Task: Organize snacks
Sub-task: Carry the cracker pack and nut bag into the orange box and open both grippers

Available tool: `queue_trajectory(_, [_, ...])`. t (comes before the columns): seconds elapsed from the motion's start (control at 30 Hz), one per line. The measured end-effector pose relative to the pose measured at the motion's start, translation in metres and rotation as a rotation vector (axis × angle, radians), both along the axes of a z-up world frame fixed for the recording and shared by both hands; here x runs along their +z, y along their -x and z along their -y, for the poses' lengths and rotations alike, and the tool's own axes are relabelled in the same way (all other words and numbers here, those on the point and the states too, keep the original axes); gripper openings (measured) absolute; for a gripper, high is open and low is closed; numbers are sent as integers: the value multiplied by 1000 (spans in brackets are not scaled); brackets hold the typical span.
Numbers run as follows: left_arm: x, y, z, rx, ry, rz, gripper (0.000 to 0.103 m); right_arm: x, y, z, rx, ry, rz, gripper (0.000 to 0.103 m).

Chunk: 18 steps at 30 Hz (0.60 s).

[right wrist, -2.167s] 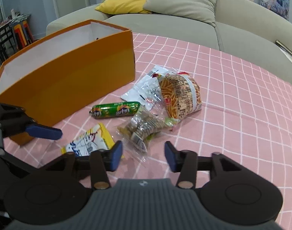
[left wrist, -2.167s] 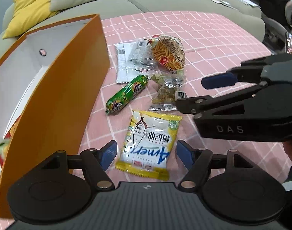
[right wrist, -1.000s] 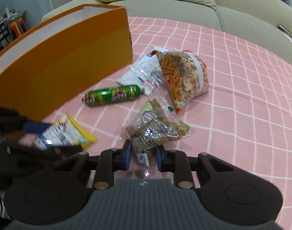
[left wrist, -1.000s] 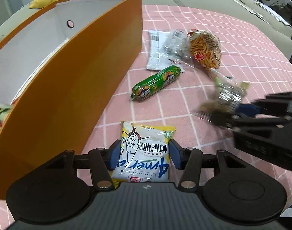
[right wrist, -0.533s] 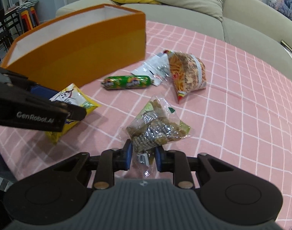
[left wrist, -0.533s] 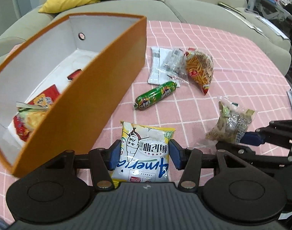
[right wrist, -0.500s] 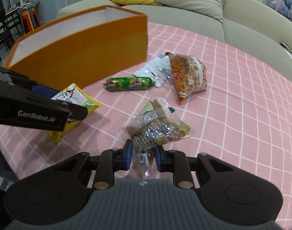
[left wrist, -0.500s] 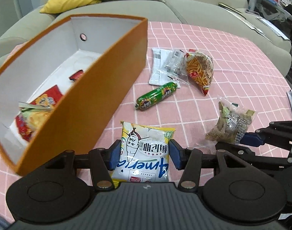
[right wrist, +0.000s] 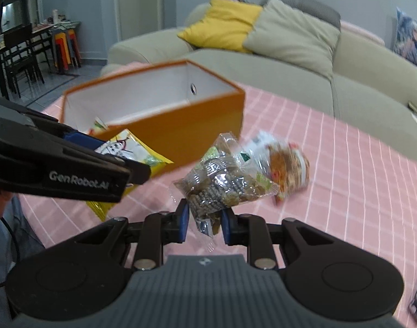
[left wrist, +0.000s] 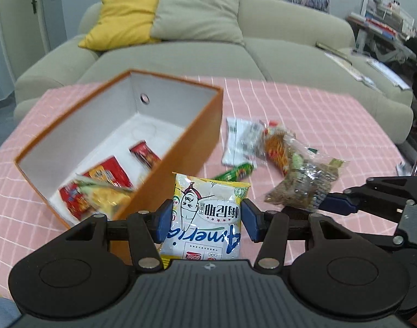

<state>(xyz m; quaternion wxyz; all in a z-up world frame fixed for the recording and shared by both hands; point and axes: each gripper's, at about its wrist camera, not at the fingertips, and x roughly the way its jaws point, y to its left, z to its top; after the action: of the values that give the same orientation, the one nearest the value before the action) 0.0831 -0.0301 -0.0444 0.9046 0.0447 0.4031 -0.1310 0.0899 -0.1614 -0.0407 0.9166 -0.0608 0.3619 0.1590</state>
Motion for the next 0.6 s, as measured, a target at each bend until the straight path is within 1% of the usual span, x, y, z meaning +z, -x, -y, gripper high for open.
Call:
queue_trajectory(0.13, [22, -2, -13, 33, 11, 49, 60, 23, -2, -15, 56, 16, 64, 20])
queue_trajectory(0.33, [50, -15, -40, 77, 13, 110, 60, 50, -15, -40, 153, 48, 128, 20])
queue_trajectory(0.43, [61, -25, -55, 97, 23, 114, 60, 61, -26, -56, 209, 68, 158, 20])
queue_trajectory(0.6, [68, -47, -75, 131, 11, 98, 60, 68, -52, -80, 269, 95, 159, 20])
